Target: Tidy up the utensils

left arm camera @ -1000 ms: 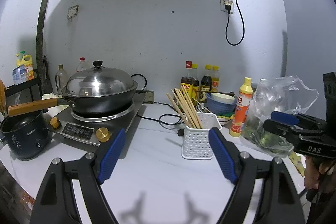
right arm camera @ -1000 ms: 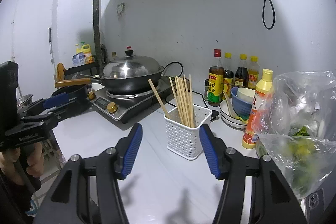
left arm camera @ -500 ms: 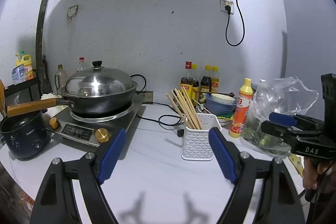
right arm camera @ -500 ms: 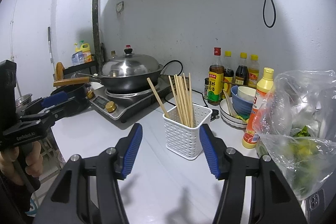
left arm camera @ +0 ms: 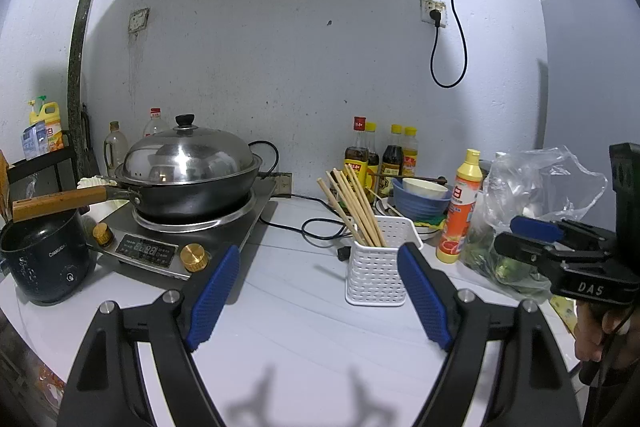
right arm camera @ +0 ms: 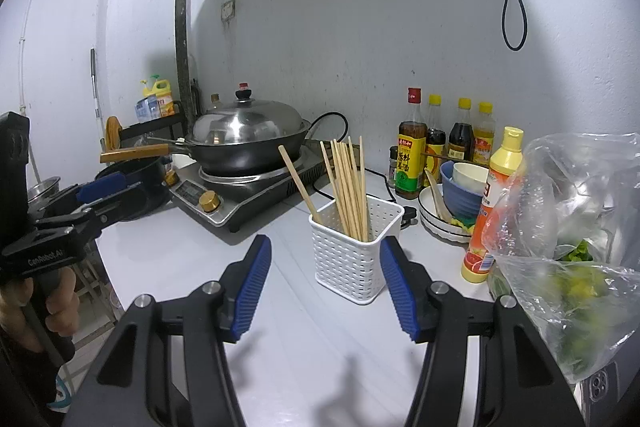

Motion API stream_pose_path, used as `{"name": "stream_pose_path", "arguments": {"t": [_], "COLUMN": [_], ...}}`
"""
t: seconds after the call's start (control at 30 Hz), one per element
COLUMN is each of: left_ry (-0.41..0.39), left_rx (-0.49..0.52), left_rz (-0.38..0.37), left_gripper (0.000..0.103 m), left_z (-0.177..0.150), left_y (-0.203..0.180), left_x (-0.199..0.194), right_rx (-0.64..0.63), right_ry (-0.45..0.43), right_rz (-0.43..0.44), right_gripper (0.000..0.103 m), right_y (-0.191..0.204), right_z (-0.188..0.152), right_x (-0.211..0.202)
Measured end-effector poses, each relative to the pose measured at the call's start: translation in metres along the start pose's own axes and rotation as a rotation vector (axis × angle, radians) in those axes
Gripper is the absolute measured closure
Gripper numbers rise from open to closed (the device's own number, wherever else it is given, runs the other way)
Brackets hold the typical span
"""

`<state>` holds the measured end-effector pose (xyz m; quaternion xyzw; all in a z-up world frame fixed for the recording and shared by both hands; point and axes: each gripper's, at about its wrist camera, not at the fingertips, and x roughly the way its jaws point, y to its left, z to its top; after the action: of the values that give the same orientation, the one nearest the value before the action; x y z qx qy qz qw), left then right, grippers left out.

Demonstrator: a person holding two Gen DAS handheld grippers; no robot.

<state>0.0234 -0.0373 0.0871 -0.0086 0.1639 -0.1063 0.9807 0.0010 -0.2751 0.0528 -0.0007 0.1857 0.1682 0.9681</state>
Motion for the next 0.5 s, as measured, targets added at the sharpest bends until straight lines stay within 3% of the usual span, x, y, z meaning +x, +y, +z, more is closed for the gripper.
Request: {"name": "stream_pose_path", "arguments": {"t": [0.5], "left_ry": [0.0], "left_rx": [-0.01], "left_rz": [0.0], "left_gripper": [0.022], "left_z": [-0.0003], "left_y": [-0.0023], "left_x": [0.0052], "right_rx": [-0.006], "right_ry": [0.009], "right_rz": [-0.001], "right_gripper": [0.049], "right_y": [-0.004], "right_z": [0.0023], "right_x": [0.0053]}}
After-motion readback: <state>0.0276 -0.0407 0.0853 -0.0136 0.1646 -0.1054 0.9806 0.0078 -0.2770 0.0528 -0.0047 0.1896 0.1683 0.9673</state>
